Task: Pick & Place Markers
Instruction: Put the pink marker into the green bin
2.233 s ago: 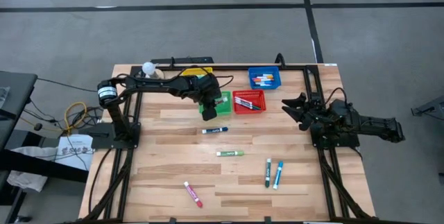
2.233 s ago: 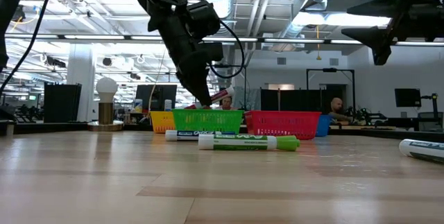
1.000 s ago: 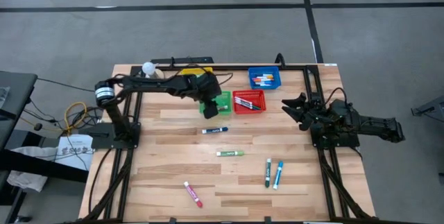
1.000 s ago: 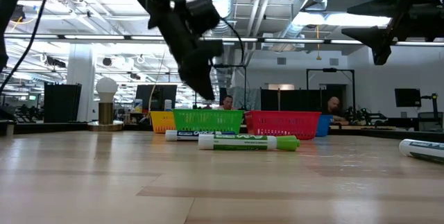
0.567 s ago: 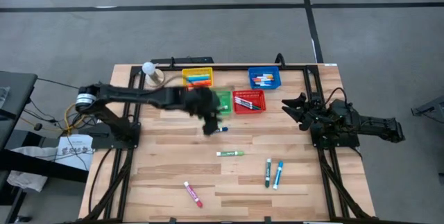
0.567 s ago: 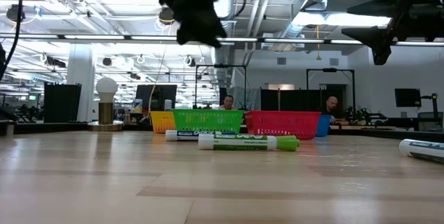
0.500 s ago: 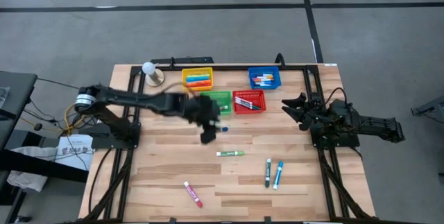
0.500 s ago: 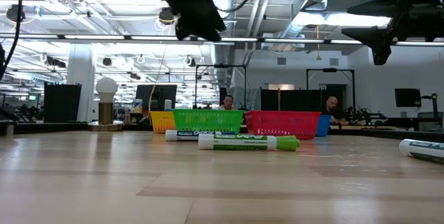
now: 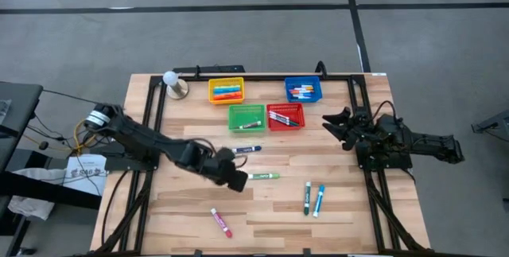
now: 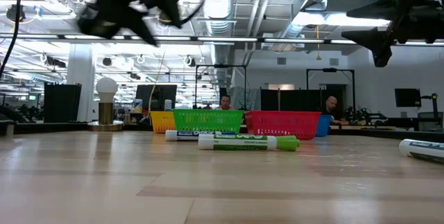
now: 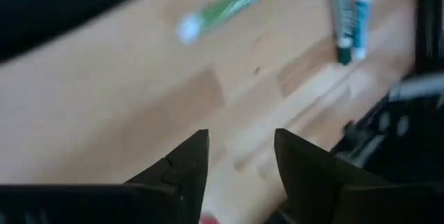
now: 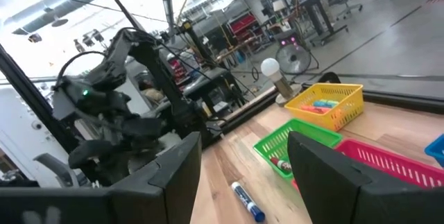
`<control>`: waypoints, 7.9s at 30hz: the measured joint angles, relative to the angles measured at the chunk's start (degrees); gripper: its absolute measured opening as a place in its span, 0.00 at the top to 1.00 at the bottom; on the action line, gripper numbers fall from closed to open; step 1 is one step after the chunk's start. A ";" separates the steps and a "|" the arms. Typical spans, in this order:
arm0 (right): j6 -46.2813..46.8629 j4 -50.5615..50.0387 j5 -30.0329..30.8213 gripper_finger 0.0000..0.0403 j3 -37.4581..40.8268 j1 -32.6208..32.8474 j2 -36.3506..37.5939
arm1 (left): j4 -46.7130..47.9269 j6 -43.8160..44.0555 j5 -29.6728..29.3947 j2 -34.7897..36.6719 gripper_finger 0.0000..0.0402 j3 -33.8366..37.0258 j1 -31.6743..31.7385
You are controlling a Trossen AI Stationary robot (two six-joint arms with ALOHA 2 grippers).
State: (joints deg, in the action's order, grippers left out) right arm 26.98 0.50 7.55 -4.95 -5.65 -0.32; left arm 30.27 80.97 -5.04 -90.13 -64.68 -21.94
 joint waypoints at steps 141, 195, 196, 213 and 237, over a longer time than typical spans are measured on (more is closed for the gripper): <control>-0.44 -3.48 0.00 0.49 0.00 0.00 0.00 | 1.08 1.00 -29.72 4.00 0.83 1.22 -5.40; -0.44 -3.48 -0.04 0.49 0.02 -0.07 0.02 | -12.51 -94.56 -3.06 -4.05 0.81 1.09 39.07; -0.44 -3.47 -0.04 0.49 0.02 -0.07 0.01 | -11.91 -95.27 -3.08 -5.05 0.81 1.09 39.16; -0.44 -3.48 -0.02 0.49 0.02 -0.07 0.02 | -7.31 -97.67 2.08 -9.74 0.81 1.09 39.03; -0.02 -3.48 -0.07 0.49 0.02 -0.02 0.02 | -8.14 -98.27 1.95 -13.53 0.79 1.11 39.31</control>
State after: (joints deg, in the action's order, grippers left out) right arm 26.96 -2.98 7.49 -4.93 -5.67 -0.30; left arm 22.14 -17.30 -3.09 -103.66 -63.57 17.37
